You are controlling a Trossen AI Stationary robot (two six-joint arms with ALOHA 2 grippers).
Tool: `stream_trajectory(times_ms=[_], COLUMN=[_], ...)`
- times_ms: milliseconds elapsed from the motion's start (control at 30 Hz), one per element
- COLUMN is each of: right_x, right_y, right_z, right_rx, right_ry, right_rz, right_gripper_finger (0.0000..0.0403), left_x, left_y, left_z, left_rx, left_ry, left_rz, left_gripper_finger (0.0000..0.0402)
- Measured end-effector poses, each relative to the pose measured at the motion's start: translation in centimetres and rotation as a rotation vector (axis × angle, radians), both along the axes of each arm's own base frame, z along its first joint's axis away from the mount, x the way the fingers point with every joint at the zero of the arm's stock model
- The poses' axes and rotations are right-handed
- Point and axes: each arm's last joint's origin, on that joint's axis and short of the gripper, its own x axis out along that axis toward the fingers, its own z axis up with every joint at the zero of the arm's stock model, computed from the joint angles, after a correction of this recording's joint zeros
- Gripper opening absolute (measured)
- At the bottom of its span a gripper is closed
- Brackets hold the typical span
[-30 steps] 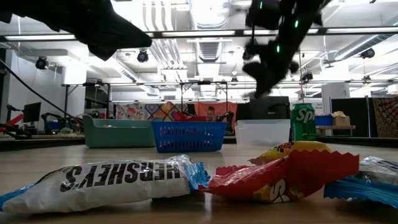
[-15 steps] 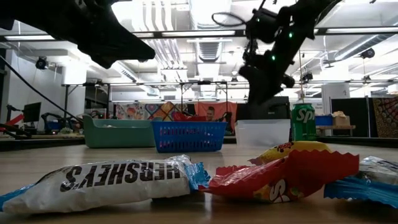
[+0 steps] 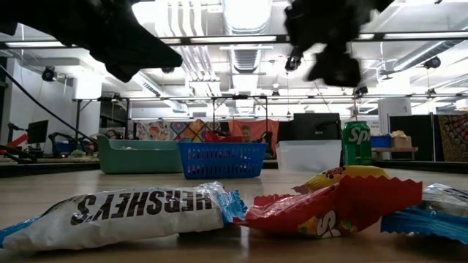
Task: Sort candy
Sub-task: Put the sour patch candy into the blue green bin
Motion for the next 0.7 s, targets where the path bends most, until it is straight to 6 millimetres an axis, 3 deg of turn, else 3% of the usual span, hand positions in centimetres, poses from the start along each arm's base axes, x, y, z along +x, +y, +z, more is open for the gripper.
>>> stream_trajectory(times_ms=[233,467,567,700], right_x=[-3.2,-6.5,-6.7,-6.2], right_y=[6.2,9.8,10.7,11.8], right_z=[-1.3,-1.9,-1.9,-2.3], right_rx=[0.152,0.192,0.143,-0.185], right_ry=[0.382,0.673,0.612,0.314], right_rz=[-0.088,-0.178,-0.085,0.143], right_gripper_finger=[0.0178,0.0180,0.0180,0.0180], left_x=[0.0,0.0,0.1,0.2], left_y=[0.0,0.0,0.0,-0.1], left_z=[0.0,0.1,0.2,0.6], left_rx=[0.019,0.062,0.081,0.077], left_ry=[-0.001,-0.003,-0.012,-0.047], left_rz=[-0.006,-0.022,-0.030,-0.033], left_gripper_finger=[0.0000,0.0000,0.0000,0.0000])
